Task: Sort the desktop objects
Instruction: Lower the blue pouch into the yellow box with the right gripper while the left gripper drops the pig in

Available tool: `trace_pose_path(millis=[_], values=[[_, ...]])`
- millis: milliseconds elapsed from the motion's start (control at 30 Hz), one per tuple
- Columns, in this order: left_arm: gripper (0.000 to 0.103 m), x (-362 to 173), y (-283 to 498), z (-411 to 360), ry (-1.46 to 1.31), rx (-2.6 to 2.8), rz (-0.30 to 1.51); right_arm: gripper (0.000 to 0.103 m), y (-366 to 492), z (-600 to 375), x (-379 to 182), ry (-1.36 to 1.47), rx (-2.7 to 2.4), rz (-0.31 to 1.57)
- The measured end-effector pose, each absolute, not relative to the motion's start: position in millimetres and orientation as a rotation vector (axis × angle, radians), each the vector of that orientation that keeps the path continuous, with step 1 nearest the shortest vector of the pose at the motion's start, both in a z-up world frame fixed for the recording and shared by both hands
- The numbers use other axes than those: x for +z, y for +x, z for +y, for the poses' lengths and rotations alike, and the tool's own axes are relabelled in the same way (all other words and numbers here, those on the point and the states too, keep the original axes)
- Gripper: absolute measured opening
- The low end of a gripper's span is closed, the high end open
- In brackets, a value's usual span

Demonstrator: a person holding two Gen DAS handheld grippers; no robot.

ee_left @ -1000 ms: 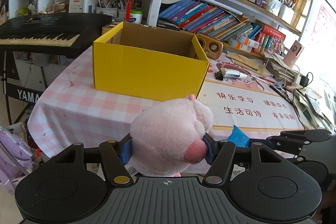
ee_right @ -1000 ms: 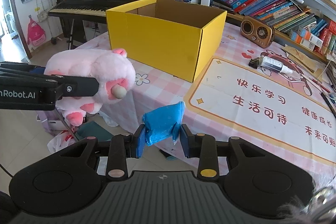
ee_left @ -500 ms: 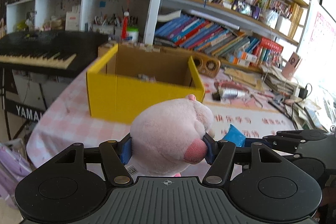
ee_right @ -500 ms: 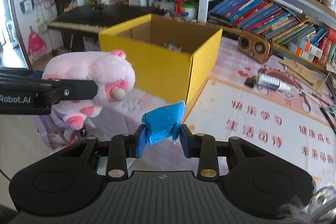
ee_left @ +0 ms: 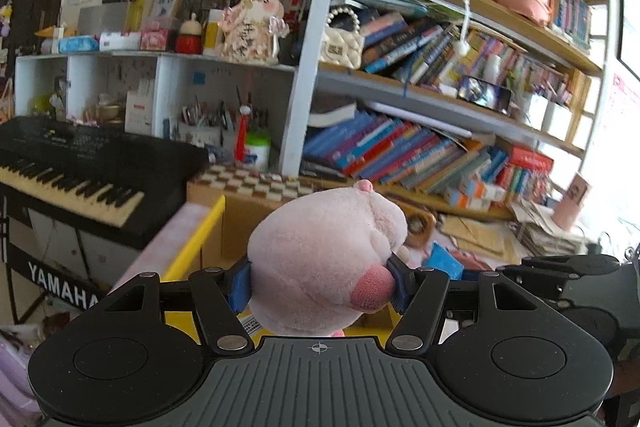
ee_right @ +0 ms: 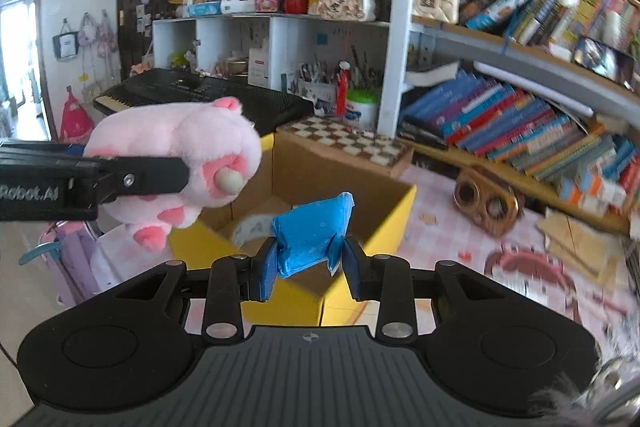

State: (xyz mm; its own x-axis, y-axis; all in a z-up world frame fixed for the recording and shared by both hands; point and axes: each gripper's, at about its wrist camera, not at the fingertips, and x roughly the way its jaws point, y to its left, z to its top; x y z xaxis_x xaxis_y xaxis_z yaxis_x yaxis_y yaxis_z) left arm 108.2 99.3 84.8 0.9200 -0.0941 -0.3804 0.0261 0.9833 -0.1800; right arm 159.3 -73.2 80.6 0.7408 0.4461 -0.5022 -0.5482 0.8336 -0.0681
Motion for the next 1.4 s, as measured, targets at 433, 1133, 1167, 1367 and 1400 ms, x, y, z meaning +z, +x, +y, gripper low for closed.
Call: trace_pose_path(millis=[433, 1133, 1167, 1367, 1400], values=[[0.063, 70.5, 205.7, 112.2, -0.197, 0.025, 0.457, 0.032, 253.1, -43.0, 54.9, -0.390, 0.696, 0.599], [0.064, 1.5, 305.4, 108.6, -0.164, 0.075, 0.740, 0.032, 325.6, -0.6, 0.0, -0.661, 0.881, 0.777], [0.064, 0.3, 306.5, 109.2, -0.166, 0.080, 0.750, 0.032, 326.9, 0.0, -2.6, -0.668, 0.886, 0.785], [0.068, -2.4, 314.4, 108.5, -0.149, 0.092, 0.804, 0.032, 332.4, 6.1, -17.2, -0.700, 0.925, 0.826], [0.069, -2.6, 314.7, 108.4, -0.147, 0.094, 0.808, 0.032, 333.1, 7.2, -19.0, -0.703, 0.930, 0.832]])
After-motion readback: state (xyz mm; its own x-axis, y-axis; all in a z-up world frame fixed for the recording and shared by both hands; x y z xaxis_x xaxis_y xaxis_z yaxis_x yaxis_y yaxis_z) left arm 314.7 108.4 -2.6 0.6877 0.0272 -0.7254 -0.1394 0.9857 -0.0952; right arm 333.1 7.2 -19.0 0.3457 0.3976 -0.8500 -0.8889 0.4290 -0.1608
